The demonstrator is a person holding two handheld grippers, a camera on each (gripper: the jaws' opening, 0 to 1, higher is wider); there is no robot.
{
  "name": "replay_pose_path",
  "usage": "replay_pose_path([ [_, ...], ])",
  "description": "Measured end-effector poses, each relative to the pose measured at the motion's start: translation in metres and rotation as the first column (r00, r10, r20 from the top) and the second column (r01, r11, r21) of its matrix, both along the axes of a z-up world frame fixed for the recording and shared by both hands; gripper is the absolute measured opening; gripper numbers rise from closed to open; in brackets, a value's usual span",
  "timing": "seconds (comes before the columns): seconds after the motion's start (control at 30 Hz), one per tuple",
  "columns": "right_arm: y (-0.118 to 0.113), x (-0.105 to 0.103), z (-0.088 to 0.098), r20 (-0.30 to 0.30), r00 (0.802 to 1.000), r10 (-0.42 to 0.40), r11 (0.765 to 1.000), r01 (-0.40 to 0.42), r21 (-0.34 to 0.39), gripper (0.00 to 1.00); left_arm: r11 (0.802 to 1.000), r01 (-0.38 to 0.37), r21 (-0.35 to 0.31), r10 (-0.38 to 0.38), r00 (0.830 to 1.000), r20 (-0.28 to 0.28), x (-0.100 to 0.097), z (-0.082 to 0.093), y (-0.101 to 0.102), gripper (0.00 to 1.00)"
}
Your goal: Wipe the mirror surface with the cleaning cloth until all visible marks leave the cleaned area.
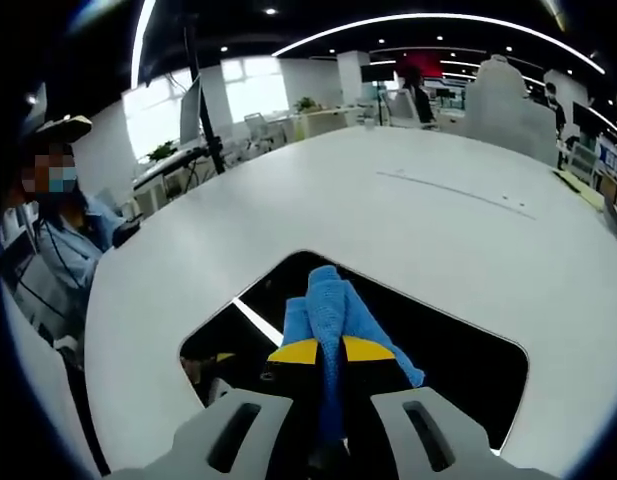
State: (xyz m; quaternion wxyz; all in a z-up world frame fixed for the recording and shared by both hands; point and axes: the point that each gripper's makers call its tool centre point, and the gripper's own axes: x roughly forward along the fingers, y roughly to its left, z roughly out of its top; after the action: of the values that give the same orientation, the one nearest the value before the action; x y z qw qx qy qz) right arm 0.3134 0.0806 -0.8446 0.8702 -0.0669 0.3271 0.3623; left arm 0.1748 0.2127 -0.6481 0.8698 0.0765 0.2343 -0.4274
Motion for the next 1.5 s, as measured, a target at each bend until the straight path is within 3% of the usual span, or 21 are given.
replay_pose_path([
  [1.5,0.004,0.034,0.001,0.004,1.000,-0.016,1.000,0.016,-0.013,0.02,1.000,-0.027,0.008,0.027,1.000,-0.006,0.017,0.000,0.010,0.99],
])
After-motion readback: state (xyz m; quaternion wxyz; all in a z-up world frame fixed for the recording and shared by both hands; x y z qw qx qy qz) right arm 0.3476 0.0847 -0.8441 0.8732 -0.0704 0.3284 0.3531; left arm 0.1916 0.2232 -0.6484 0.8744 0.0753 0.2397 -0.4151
